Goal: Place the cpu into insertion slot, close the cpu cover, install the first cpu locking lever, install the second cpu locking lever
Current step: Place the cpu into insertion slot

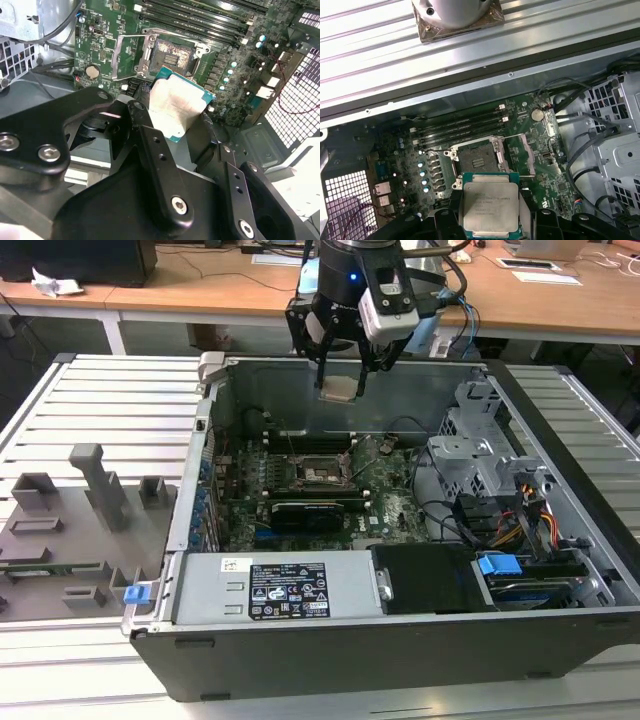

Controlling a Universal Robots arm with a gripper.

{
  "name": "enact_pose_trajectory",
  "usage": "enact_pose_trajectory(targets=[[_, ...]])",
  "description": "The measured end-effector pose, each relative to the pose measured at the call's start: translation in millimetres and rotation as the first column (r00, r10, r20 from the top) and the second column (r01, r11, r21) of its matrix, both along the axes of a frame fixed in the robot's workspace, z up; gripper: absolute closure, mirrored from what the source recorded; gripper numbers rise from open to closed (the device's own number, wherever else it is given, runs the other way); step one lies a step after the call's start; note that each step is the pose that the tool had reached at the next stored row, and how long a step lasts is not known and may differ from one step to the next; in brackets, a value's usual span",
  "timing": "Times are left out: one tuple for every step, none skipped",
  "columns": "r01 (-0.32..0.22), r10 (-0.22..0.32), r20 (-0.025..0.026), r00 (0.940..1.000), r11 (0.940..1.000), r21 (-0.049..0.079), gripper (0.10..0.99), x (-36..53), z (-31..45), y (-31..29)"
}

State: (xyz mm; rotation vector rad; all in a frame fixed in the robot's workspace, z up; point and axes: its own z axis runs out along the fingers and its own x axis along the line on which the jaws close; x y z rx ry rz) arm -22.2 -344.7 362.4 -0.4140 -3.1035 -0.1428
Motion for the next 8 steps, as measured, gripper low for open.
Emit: enact_pose_trajectory(targets=[[0.001, -0.001, 0.0000, 1.0000, 1.0000, 0.000, 0.553, 0.0, 0.0, 0.0], [0.003, -0.003, 0.0000, 1.0000, 1.0000, 0.000, 0.553, 0.0, 0.0, 0.0], [0.007, -0.007, 0.0000, 1.0000, 1.0000, 0.000, 0.553, 0.0, 0.0, 0.0], [0.009, -0.009, 0.0000, 1.0000, 1.0000, 0.000, 0.553, 0.0, 0.0, 0.0], [0.011, -0.011, 0.0000, 0.9999, 0.9999, 0.000, 0.553, 0.0, 0.0, 0.0], [0.014, -0.014, 0.0000, 0.9999, 0.9999, 0.000, 0.553, 0.0, 0.0, 0.0], [0.017, -0.017, 0.0000, 0.9999, 0.9999, 0.000, 0.553, 0.0, 0.0, 0.0], [0.019, -0.019, 0.0000, 0.9998, 0.9998, 0.000, 0.553, 0.0, 0.0, 0.0]])
